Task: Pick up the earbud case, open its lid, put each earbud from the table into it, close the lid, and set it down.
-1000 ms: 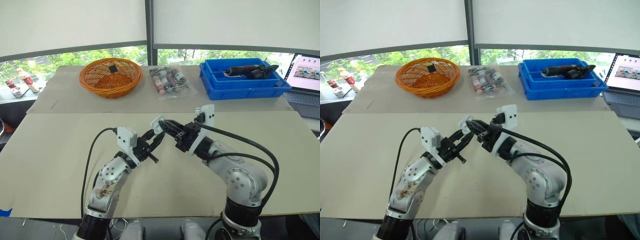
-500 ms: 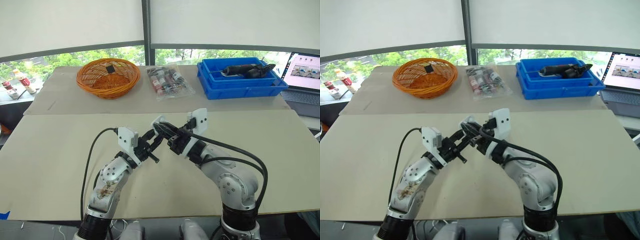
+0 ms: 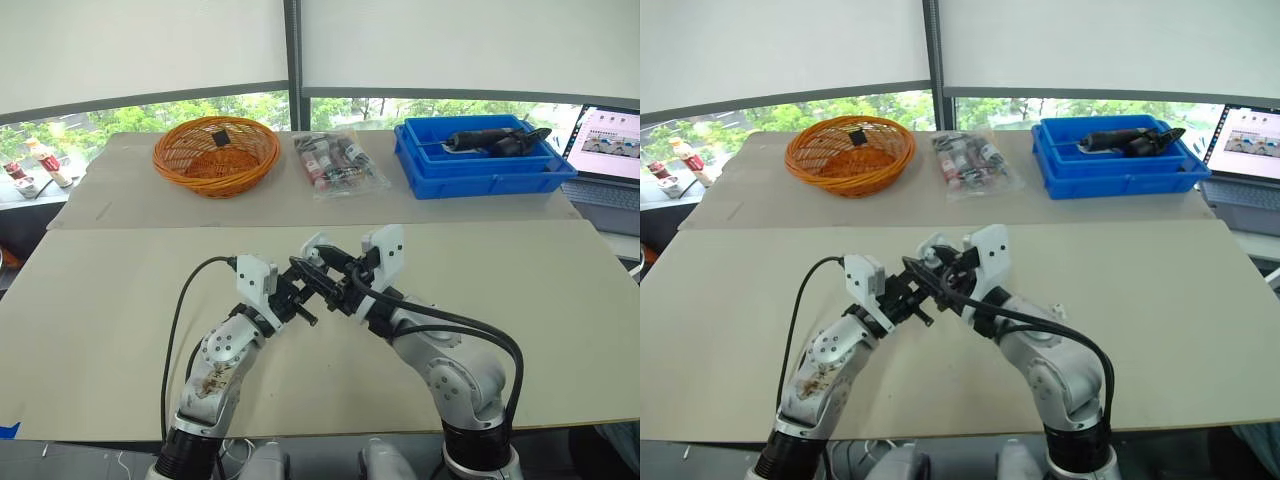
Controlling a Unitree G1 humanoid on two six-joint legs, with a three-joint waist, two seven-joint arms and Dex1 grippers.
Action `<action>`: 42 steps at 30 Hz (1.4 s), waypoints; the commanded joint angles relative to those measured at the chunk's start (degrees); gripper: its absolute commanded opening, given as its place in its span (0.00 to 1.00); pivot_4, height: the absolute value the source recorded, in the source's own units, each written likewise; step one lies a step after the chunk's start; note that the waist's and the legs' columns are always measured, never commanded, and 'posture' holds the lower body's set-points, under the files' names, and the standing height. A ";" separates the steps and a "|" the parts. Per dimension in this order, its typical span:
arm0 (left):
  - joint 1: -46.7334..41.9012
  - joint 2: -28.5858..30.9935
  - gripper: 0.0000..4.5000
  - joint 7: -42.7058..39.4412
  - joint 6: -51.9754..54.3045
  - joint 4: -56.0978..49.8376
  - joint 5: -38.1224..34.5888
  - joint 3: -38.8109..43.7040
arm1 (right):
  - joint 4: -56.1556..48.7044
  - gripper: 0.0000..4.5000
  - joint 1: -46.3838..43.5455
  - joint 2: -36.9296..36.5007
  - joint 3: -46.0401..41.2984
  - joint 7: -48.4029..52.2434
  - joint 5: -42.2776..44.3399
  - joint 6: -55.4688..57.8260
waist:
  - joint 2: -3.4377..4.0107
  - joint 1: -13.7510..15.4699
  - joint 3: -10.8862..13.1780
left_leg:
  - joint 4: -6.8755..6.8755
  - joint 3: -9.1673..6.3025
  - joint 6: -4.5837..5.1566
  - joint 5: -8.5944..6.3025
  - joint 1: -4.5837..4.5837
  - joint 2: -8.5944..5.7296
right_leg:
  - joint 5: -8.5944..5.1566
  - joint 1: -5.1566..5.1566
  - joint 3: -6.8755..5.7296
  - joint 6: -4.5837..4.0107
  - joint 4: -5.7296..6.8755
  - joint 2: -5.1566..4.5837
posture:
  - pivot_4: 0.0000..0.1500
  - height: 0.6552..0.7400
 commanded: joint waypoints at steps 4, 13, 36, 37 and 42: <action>-0.28 -0.28 0.14 -0.06 -1.28 -2.57 -0.72 0.50 | -7.17 0.71 0.28 -5.82 -6.60 1.21 5.34 3.30 | 0.00 0.00 0.00 | -0.01 0.00 0.00 0.00 0.00 0.01 | 0.00 0.02 0.00 0.00 -0.05 0.01 | 1.00 1.00; 0.28 1.95 0.14 -2.43 -1.73 -1.25 -1.31 2.05 | -12.24 0.71 8.60 -29.49 -21.05 14.68 10.30 2.26 | -0.01 0.68 0.01 | -0.01 0.09 0.03 -0.02 0.00 0.00 | 0.00 0.26 -0.09 0.00 -0.43 0.02 | 1.00 1.00; 2.58 5.36 0.14 -6.10 -2.42 -0.70 -2.24 3.80 | 11.83 1.00 46.91 -33.23 -40.70 27.59 -6.16 -30.81 | -0.02 1.38 0.02 | -0.02 0.39 0.05 -0.03 0.14 0.03 | -0.01 0.46 0.02 0.01 -0.47 0.02 | 1.00 1.00; 2.61 5.37 0.14 -6.10 -2.40 -0.71 -2.23 3.81 | 11.74 1.00 46.54 -33.36 -40.33 27.46 -6.22 -30.72 | -0.02 1.38 0.02 | -0.02 0.39 0.05 -0.03 0.13 0.03 | -0.01 0.46 0.02 0.01 -0.47 0.02 | 1.00 1.00; 2.66 5.44 0.14 -6.12 -2.32 -0.70 -2.23 3.85 | 9.85 1.00 43.65 -33.79 -37.75 26.06 -7.25 -29.90 | -0.02 1.42 0.02 | -0.01 0.38 0.05 -0.03 0.13 0.03 | 0.00 0.47 0.02 0.01 -0.47 0.01 | 1.00 1.00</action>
